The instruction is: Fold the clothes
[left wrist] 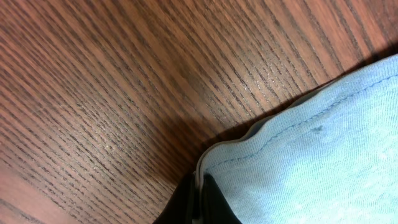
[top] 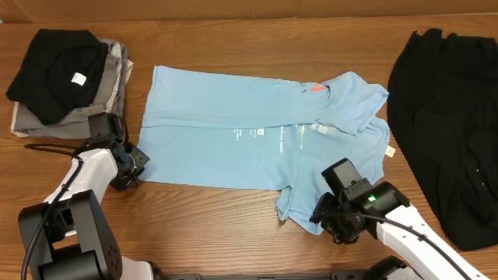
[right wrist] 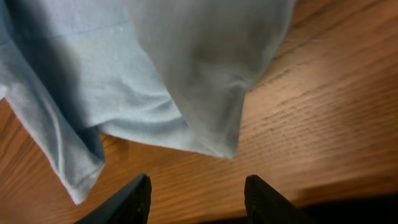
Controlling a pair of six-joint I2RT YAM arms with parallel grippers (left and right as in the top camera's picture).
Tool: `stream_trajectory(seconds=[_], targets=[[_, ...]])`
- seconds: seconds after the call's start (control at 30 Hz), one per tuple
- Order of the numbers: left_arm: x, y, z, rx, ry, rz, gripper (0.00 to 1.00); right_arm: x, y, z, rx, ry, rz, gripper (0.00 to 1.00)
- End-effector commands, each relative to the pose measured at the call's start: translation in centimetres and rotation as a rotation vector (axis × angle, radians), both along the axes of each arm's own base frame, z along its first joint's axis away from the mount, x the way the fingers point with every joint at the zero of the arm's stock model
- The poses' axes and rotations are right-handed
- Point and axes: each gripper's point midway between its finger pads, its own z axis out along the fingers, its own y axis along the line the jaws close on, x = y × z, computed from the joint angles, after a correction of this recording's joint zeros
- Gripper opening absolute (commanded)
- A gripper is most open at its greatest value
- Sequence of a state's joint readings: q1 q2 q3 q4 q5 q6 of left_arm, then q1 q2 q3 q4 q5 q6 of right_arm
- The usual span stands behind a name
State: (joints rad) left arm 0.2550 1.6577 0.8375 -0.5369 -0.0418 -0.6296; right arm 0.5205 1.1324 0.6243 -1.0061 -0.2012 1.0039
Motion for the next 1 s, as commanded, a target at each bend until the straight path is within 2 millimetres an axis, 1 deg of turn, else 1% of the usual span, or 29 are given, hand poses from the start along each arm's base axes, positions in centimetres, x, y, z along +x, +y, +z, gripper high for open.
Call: stream_trajectory(seconds=[0.0, 0.1, 0.23, 0.33, 0.4, 0.47, 0.53, 0.57, 0.7, 0.83, 0.97], targets=[[-1.2, -0.4, -1.2, -0.006, 0.044, 0.001, 0.04, -0.3, -0.5, -1.6, -0.038, 0.012, -0.034, 0.51], [-1.2, -0.4, -1.2, -0.006, 0.044, 0.001, 0.04, -0.5, -0.8, -2.8, -0.067, 0.04, -0.035, 0.52], [-1.2, -0.4, -1.2, -0.007, 0.045, 0.001, 0.04, -0.6, -0.9, -3.8, -0.089, 0.071, -0.034, 0.55], [-1.2, -0.4, -1.2, -0.006, 0.044, 0.001, 0.04, -0.4, -0.8, -4.3, -0.095, 0.082, -0.033, 0.54], [-1.2, -0.4, -1.2, -0.007, 0.045, 0.001, 0.05, -0.3, -0.7, -4.5, -0.097, 0.085, -0.033, 0.48], [-1.2, -0.4, -1.2, -0.006, 0.044, 0.0, 0.04, -0.3, -0.7, -4.5, -0.097, 0.084, -0.032, 0.3], [-1.1, -0.4, -1.2, -0.005, 0.044, -0.004, 0.04, -0.3, -0.7, -4.5, -0.097, 0.084, -0.029, 0.05], [-1.1, -0.3, -1.1, -0.004, 0.046, -0.012, 0.04, -0.4, -0.8, -4.4, -0.099, 0.088, -0.033, 0.04], [-0.8, -0.1, 0.7, 0.004, 0.072, -0.053, 0.04, 0.2, -1.6, -2.0, -0.101, 0.094, -0.057, 0.04], [0.3, 0.1, 3.3, 0.014, 0.09, -0.131, 0.04, 1.2, -2.4, 1.7, -0.084, 0.059, -0.033, 0.04], [0.9, 0.3, 5.4, 0.017, 0.099, -0.164, 0.04, 1.1, -3.7, 4.8, -0.085, 0.064, -0.019, 0.04]])
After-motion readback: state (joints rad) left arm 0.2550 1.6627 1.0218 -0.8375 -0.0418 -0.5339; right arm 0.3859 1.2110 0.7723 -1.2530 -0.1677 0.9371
